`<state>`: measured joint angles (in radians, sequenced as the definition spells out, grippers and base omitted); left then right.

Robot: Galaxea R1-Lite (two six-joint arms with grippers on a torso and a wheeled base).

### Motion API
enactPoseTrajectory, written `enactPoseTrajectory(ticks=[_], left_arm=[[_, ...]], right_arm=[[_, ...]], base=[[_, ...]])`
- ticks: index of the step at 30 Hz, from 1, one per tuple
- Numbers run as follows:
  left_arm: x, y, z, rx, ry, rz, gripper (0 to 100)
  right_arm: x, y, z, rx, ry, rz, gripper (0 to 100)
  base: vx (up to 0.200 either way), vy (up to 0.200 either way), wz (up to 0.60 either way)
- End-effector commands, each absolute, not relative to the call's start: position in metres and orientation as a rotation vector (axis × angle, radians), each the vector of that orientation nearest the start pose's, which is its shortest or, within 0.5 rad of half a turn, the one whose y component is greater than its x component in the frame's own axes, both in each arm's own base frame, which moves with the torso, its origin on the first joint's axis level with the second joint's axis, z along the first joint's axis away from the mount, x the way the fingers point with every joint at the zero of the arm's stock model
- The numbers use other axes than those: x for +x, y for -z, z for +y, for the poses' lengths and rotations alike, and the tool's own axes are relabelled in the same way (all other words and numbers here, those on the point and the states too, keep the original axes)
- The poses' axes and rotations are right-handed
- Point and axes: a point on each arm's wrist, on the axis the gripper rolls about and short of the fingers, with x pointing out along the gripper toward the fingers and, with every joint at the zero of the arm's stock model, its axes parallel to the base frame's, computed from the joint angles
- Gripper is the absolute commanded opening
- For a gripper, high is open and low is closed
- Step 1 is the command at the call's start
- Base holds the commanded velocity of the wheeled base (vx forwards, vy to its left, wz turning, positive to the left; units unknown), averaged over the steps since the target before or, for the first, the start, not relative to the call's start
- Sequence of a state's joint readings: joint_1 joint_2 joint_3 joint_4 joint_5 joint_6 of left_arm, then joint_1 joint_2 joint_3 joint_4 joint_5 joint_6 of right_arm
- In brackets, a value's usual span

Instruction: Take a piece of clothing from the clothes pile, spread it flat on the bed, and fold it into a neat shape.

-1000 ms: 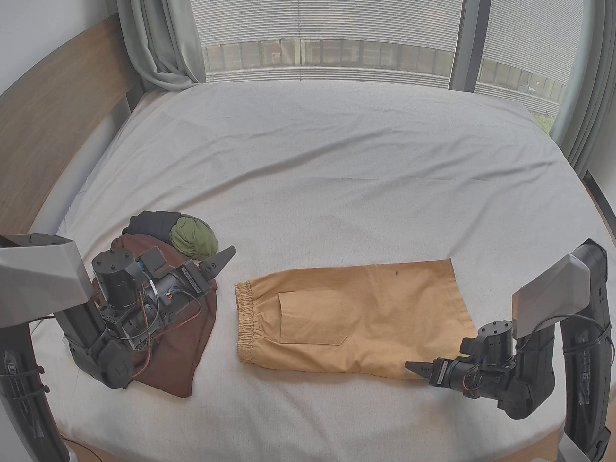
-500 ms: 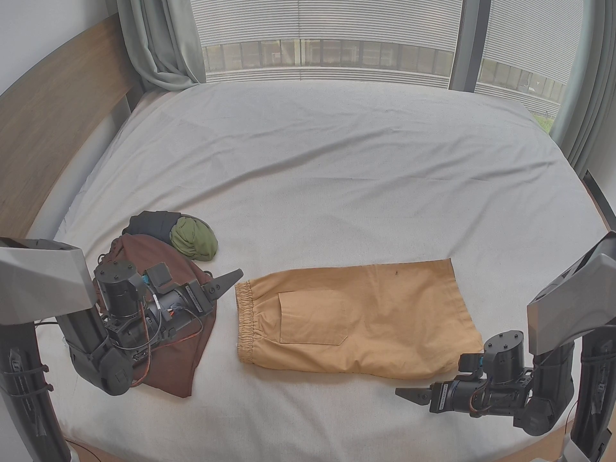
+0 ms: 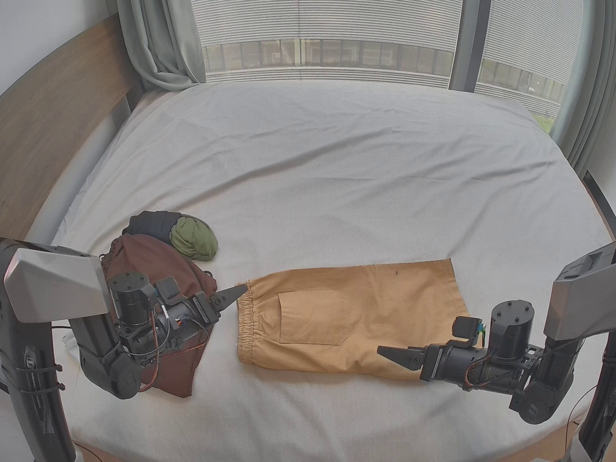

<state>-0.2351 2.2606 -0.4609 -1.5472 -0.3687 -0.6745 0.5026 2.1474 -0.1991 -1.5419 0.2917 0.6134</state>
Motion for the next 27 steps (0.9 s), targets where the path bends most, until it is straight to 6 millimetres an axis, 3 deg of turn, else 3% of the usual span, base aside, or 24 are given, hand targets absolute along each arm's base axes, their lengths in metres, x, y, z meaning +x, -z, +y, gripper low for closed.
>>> enactPoseTrajectory(ticks=[1,14,27], left_arm=[[0.313,-0.010,-0.084,-0.689,0.483,0.479,100],[0.313,0.029,-0.086,-0.696,0.463,0.600,100],[0.331,0.068,-0.096,-0.685,0.456,0.631,100]], right_arm=[[0.232,-0.025,0.131,0.541,-0.628,0.614,100],[0.246,-0.036,0.116,0.570,-0.615,0.547,100],[0.248,-0.035,0.113,0.572,-0.602,0.546,100]], base=[[0.000,0.000,0.00],[0.000,0.000,0.00],[0.000,0.000,0.00]])
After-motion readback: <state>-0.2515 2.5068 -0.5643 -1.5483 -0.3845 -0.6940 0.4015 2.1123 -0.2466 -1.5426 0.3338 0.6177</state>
